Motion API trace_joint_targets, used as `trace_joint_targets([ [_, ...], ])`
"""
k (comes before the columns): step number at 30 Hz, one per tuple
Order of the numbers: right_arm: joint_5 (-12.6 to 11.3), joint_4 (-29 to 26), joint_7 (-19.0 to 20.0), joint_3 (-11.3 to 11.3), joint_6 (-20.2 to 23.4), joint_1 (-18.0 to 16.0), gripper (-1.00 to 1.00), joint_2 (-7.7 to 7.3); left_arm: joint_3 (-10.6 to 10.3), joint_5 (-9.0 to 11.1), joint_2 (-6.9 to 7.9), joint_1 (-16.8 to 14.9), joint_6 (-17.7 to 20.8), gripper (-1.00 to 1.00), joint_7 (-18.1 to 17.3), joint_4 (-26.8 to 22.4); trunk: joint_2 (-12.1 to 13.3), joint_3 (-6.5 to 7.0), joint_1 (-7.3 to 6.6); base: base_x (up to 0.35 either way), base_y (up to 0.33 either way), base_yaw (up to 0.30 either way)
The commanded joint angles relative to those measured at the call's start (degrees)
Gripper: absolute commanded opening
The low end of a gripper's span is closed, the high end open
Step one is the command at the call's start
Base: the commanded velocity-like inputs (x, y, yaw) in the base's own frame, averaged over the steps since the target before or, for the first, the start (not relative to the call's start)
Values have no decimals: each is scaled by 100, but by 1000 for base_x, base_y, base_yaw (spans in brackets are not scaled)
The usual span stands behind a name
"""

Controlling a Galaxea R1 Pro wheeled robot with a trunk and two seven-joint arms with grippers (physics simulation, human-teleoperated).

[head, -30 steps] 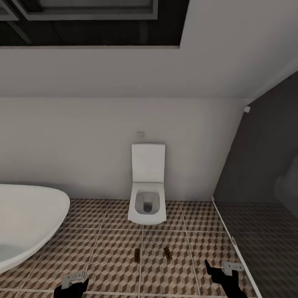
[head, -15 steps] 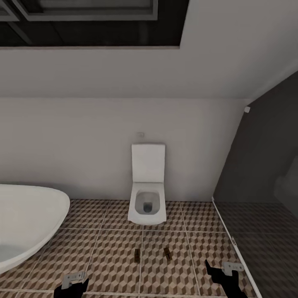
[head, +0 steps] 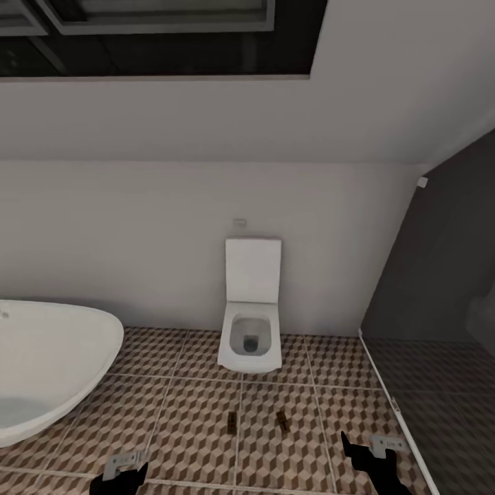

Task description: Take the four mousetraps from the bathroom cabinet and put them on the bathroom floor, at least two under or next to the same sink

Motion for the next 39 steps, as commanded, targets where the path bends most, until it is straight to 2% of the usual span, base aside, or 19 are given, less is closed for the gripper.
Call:
trace_joint_targets([
  [1, -61, 7, 38, 36, -19, -6, 100, -3, -40, 62, -3, -12, -34, 100, -42, 27, -13, -14, 4, 0, 0, 62],
  [8, -61, 7, 38, 36, -19, -6, 100, -14, -40, 62, -99, -12, -31, 100, -35, 27, -13, -17, 4, 0, 0, 28],
  [10, -61, 7, 32, 36, -14, -6, 100, -15, -40, 62, -198, -12, -27, 100, -20, 31, -13, -18, 4, 0, 0, 9],
  [11, -61, 7, 31, 36, -5, -6, 100, -14, -40, 62, -198, -12, -27, 100, -20, 31, -13, -18, 4, 0, 0, 5],
  [14, -61, 7, 24, 36, 57, -6, 100, -8, -40, 62, -374, -10, -1, 100, 6, 34, -13, -18, 4, 0, 0, 3],
  [19, -61, 5, 23, 36, 393, -6, 100, -2, -40, 62, -557, 95, 20, 100, 27, 35, -13, -18, 4, 0, 0, 1],
  [22, -61, 2, 24, 36, 644, -6, 100, -9, -40, 62, -585, 204, 23, 100, 32, 35, -13, -18, 4, 0, 0, 0],
  [29, -61, 10, 21, 36, 1376, 12, 100, -21, -35, 62, -481, 505, 64, 100, 43, 36, -13, -18, 4, 0, 0, 0],
  [34, -61, 14, 17, 36, 2059, 178, 100, -38, -32, 62, -386, 845, 89, 100, 43, 36, -13, -18, 4, 0, 0, 0],
  [35, -61, 15, 16, 36, 2271, 229, 100, -47, -32, 62, -333, 947, 92, 100, 44, 36, -13, -18, 4, 0, 0, 0],
  [39, -61, 15, 16, 36, 2607, 342, 100, -59, -32, 64, -192, 1083, 100, 100, 45, 36, -13, -18, 4, 0, 0, 0],
])
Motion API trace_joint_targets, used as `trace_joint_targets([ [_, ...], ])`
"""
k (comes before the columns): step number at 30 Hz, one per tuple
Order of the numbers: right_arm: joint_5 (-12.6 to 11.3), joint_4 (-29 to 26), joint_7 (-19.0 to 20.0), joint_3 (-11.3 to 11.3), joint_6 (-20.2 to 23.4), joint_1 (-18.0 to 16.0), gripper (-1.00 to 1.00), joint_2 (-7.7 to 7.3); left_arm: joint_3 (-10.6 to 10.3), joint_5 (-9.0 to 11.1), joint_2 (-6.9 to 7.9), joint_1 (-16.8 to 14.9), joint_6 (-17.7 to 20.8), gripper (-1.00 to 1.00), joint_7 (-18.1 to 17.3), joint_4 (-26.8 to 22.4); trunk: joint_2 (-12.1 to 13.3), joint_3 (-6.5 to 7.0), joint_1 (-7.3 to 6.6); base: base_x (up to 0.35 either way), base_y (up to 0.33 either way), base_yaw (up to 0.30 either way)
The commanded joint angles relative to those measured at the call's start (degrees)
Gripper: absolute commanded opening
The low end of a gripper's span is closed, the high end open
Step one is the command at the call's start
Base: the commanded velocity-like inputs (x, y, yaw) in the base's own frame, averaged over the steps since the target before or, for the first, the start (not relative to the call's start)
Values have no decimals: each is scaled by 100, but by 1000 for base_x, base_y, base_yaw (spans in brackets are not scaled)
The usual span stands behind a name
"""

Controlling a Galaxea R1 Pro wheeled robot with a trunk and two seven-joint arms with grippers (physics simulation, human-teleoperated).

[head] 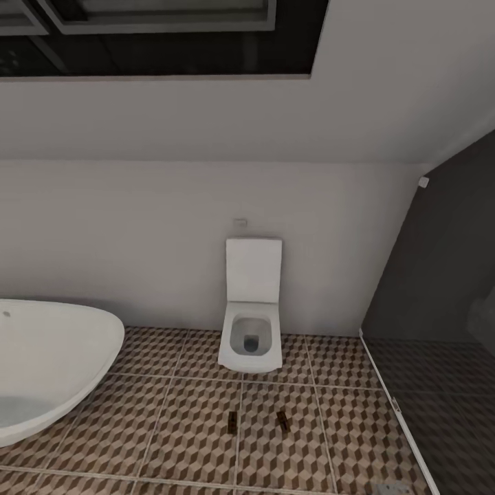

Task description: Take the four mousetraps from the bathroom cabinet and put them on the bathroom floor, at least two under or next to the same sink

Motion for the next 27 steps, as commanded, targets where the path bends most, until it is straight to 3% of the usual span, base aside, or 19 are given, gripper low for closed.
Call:
trace_joint_targets([
  [1, -61, 9, 26, 46, 89, 76, 100, -6, -43, 61, 94, 29, -29, 100, -37, 26, -12, -12, 4, 0, 0, 0],
  [8, -61, 9, 27, 46, 259, 412, 100, -98, -38, 69, 432, 87, -15, 100, -20, 25, -12, -12, 4, 0, 0, 0],
  [10, -61, 9, 37, 46, 279, 546, 100, -185, -30, 74, 480, 93, -14, 100, 118, 21, -12, -12, 4, 0, 0, 0],
  [11, -64, 9, 45, 46, 286, 646, 100, -244, -26, 77, 482, 95, -13, 100, 357, 20, -12, -12, 4, 0, 0, 0],
  [12, -67, 9, 48, 46, 288, 701, 100, -268, -24, 79, 470, 96, -13, 100, 518, 19, -12, -12, 4, 0, 0, 0],
  [13, -72, 9, 54, 46, 294, 848, 100, -319, -23, 81, 383, 97, -14, 100, 1098, 18, -12, -12, 4, 0, 0, 0],
  [16, -76, 9, 38, 46, 305, 958, 100, -348, -25, 82, 248, 98, -16, 100, 1755, 18, -12, -12, 4, 0, 0, 0],
  [18, -77, 9, 32, 46, 320, 995, 100, -348, -25, 83, 146, 98, -17, 100, 2006, 18, -12, -12, 4, 0, 0, 0],
  [27, -78, -6, 40, 46, 797, 1037, 100, -158, -26, 83, -114, 99, -14, 100, 2255, 19, -12, -12, 4, 0, 0, 0],
])
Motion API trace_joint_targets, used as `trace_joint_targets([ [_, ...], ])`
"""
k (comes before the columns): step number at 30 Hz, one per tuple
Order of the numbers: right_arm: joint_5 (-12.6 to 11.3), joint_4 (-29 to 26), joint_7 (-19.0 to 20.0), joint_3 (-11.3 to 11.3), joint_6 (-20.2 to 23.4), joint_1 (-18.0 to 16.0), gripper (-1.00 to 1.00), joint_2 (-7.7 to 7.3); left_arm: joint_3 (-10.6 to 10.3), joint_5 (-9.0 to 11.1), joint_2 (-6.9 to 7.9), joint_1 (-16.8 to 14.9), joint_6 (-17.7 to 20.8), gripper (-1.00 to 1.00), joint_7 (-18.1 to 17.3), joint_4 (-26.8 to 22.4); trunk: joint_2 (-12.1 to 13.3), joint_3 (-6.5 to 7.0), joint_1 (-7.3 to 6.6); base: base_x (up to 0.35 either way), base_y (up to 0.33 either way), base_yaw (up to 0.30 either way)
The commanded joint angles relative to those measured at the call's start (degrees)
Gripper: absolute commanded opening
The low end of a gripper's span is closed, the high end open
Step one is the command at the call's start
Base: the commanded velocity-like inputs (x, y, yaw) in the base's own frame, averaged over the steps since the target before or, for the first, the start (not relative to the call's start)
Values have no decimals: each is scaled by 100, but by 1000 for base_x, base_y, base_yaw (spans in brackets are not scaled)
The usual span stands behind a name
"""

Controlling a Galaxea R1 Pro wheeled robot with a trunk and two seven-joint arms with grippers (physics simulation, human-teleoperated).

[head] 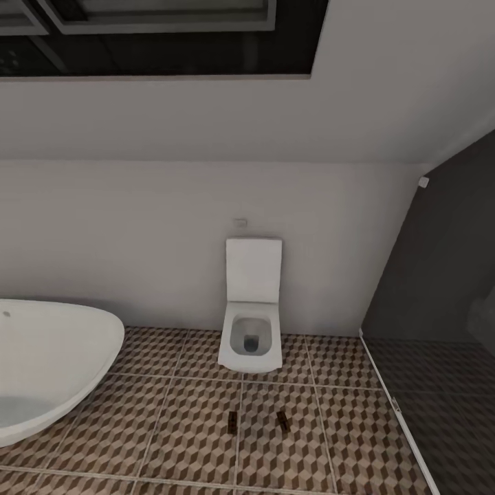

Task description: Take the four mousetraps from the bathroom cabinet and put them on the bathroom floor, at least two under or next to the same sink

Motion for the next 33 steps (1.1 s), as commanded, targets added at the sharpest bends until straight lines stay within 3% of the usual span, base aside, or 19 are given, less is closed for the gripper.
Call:
trace_joint_targets([
  [1, -60, -2, 21, 47, 14, -3, 100, 5, -46, 39, -17, -10, -31, 100, 7, 21, -12, -12, 3, 0, 0, 0],
  [10, -60, -16, 23, 47, 36, -1, 100, 31, -46, 39, -75, -10, -31, 100, 13, 22, -12, -12, 3, 0, 0, 0],
  [19, -60, -19, 23, 47, 27, 1, 100, 32, -45, 39, -266, 36, -29, 100, 21, 28, -12, -12, 3, 0, 0, 0],
  [33, -53, -22, 23, 47, 24, 3, 100, 22, -38, 39, -286, 420, -29, 100, 37, 26, -12, -12, 3, 0, 0, 0],
])
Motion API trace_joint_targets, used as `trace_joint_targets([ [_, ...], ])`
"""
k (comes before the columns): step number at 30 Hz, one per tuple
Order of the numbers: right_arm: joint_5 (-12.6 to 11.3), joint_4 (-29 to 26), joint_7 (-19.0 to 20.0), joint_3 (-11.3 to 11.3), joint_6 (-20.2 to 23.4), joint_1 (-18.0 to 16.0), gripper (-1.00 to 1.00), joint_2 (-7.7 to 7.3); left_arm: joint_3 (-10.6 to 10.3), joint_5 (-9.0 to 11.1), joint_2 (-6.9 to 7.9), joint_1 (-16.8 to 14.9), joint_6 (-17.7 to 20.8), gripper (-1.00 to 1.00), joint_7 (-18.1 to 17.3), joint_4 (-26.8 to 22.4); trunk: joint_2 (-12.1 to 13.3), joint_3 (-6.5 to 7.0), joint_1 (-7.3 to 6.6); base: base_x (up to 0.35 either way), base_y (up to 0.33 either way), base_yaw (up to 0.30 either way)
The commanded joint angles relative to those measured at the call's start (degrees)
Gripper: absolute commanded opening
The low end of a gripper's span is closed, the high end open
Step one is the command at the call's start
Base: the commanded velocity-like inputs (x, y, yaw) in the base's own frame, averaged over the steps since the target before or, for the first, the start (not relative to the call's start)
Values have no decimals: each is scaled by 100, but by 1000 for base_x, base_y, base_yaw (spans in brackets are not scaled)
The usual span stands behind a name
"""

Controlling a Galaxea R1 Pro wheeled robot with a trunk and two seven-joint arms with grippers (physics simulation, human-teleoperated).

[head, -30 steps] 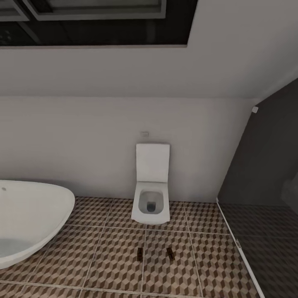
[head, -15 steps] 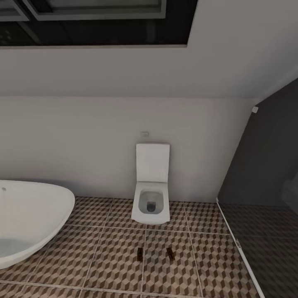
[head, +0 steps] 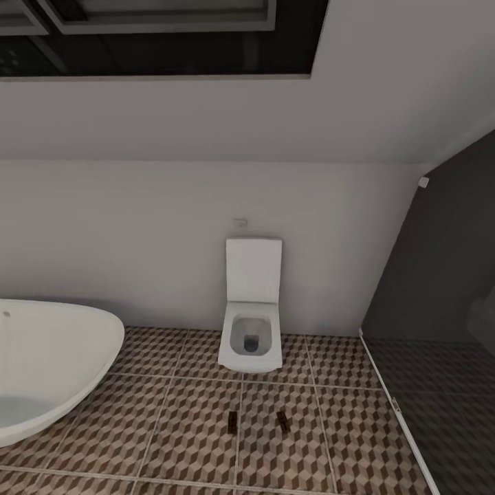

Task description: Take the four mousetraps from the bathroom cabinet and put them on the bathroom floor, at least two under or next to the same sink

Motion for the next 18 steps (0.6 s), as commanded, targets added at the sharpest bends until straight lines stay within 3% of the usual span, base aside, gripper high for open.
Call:
trace_joint_targets([
  [1, -60, -1, 19, 48, 3, -4, 100, -3, -50, 35, -1, -2, -31, 100, 7, 19, -12, -12, 3, 0, 0, 0],
  [12, -70, -6, 19, 48, -3, -4, 100, 44, -57, 27, 0, 26, -40, 100, -34, -1, -12, -12, 3, 0, 0, 0],
  [16, -78, -8, 21, 48, -24, -4, 100, 91, -58, 27, 6, 26, -40, 100, -36, -1, -12, -12, 3, 0, 0, 0],
  [18, -83, -13, 25, 47, -79, -4, 100, 186, -58, 28, 12, 27, -40, 100, -38, -1, -12, -12, 3, 0, 0, 0],
])
